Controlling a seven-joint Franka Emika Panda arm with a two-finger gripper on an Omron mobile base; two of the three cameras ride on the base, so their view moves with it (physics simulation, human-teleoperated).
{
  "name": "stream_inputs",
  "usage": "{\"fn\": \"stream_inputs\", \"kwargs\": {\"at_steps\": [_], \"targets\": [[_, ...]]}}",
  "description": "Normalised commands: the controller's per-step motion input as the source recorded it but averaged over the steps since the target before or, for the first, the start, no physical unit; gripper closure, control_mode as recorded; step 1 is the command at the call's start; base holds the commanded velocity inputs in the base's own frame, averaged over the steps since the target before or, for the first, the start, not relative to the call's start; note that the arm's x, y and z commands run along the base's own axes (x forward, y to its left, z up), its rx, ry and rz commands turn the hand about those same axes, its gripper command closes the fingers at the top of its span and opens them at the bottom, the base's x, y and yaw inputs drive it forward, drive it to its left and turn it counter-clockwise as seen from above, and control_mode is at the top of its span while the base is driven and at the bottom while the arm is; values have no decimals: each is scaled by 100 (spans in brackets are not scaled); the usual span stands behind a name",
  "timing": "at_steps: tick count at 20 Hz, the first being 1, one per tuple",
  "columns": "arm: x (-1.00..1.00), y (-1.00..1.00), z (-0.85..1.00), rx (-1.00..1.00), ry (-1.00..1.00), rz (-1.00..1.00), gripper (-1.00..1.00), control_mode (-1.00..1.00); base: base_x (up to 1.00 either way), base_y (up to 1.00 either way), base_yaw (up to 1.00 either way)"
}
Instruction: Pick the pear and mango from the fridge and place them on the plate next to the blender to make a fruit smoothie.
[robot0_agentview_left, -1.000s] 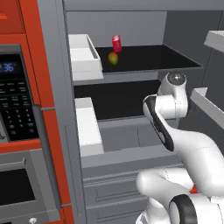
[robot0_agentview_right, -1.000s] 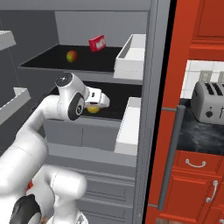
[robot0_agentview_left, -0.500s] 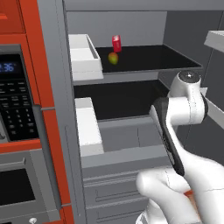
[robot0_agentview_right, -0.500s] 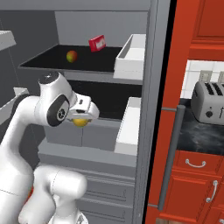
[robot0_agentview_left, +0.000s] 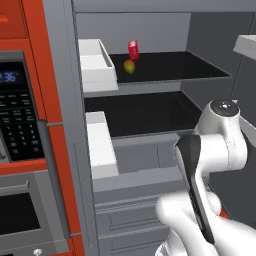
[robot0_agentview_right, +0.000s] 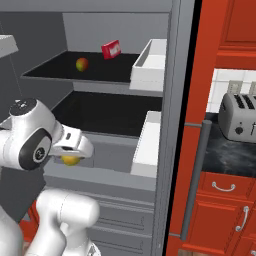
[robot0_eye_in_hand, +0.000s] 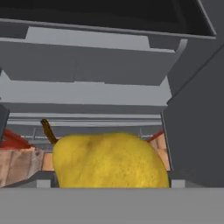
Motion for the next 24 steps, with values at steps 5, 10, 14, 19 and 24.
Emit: {"fn": "stream_inputs", "kwargs": {"at_steps": [5, 10, 14, 19, 24], "targets": [[-37, 11, -2, 0, 1, 0, 100, 100, -60, 5, 0], [0, 0, 0, 0, 0, 0, 100, 100, -100, 0, 2], [0, 0, 0, 0, 0, 0, 100, 100, -100, 0, 12], [0, 0, 0, 0, 0, 0, 100, 100, -96, 47, 31], [0, 0, 0, 0, 0, 0, 100, 100, -52, 68, 58]]}}
